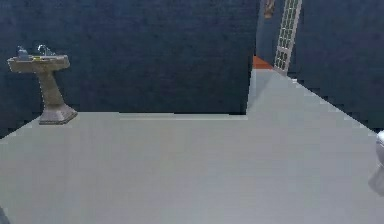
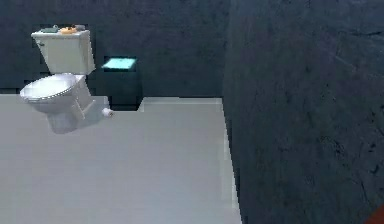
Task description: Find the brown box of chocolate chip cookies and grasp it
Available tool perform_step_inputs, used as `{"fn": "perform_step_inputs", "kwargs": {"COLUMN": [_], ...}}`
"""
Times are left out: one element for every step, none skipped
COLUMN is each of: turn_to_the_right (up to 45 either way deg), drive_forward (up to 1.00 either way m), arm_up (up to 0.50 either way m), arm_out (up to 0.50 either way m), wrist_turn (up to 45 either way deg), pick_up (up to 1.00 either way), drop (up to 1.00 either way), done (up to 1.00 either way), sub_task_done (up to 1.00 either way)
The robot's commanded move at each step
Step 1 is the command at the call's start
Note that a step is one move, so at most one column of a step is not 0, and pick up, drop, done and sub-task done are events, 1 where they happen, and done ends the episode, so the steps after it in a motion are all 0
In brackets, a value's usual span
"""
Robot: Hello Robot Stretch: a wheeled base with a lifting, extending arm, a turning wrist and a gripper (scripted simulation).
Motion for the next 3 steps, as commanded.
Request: {"fn": "perform_step_inputs", "kwargs": {"turn_to_the_right": [0.0,-39.0,0.0], "drive_forward": [0.15,0.0,0.2], "arm_up": [0.0,0.0,0.0], "arm_out": [0.0,0.0,0.0], "wrist_turn": [0.0,0.0,0.0], "pick_up": [0.0,0.0,0.0], "drop": [0.0,0.0,0.0], "done": [0.0,0.0,0.0], "sub_task_done": [0.0,0.0,0.0]}}
